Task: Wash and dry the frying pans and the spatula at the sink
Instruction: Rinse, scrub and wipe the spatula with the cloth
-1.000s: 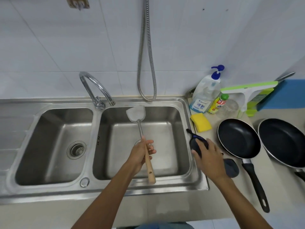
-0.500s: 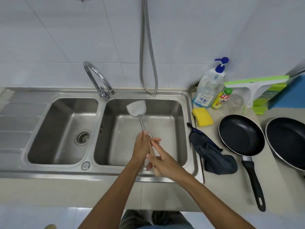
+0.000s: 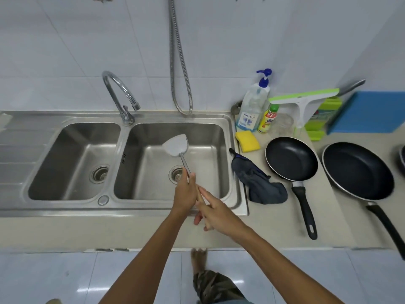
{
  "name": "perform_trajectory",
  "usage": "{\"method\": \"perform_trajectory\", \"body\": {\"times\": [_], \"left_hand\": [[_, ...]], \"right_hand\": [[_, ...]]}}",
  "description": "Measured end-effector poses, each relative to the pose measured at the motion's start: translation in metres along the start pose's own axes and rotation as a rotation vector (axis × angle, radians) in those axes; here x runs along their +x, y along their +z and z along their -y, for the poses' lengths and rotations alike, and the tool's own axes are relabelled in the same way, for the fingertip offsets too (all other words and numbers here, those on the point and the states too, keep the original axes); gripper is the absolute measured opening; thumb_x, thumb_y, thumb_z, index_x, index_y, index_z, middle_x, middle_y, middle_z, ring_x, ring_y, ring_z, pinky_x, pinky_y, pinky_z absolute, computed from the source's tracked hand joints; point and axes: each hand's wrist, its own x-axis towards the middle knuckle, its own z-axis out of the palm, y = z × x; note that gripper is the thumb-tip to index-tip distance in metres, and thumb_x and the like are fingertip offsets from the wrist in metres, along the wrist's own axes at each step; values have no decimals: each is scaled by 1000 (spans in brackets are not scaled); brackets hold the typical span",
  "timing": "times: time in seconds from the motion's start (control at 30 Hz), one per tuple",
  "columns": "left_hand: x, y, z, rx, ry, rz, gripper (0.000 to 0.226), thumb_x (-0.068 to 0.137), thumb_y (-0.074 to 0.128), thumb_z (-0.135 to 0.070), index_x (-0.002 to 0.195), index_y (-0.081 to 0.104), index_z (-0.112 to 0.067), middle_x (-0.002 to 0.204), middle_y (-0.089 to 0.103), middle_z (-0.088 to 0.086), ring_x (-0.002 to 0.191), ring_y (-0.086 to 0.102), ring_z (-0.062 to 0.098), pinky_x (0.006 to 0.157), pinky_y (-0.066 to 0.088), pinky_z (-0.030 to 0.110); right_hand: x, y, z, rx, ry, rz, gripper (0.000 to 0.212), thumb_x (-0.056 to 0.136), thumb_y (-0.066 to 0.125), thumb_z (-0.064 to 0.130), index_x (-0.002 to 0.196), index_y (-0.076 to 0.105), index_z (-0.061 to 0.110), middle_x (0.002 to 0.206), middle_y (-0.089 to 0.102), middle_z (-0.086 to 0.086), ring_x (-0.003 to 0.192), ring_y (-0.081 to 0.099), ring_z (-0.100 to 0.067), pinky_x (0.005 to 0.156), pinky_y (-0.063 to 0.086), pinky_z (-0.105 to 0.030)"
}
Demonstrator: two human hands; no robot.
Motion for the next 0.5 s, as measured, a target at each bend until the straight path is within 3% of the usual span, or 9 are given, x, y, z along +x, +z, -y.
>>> {"method": "perform_trajectory", "body": {"times": [0.07,0.13,0.33,0.43,0.5], "left_hand": [[-21,10,-6,35,68,-13,58,106,32,-49,147,40,-9,138,58,16,129,55,36,111,42,48],[-43,26,-12,82,57,-18,58,109,33,-41,159,27,-11,150,50,14,137,48,34,111,36,38],[-98,107,-64,174,232,33,51,110,34,-34,156,30,-14,139,60,18,125,57,38,97,44,38],[-111,171,-97,214,318,115,48,109,33,-41,152,33,-22,126,66,12,118,61,38,98,48,45],[-121,219,-116,229,350,158,52,108,32,-45,154,31,-21,136,62,14,127,56,39,104,45,49]], "right_hand": [[-22,-5,-6,-29,-20,-11,50,105,42,42,149,26,60,81,76,1,75,66,1,77,60,-35],[-50,-14,-12,-87,-20,-43,51,105,40,43,150,24,60,83,76,2,65,62,5,70,56,-26],[-129,-76,-37,-170,-53,-248,47,107,33,49,152,23,57,81,77,2,59,59,-2,57,49,-14],[-166,-127,-57,-161,-54,-370,45,105,31,54,149,24,60,79,76,5,62,61,-6,61,54,-21],[-192,-163,-73,-153,-66,-432,46,105,32,54,150,25,59,78,76,6,66,64,-10,66,57,-26]]}}
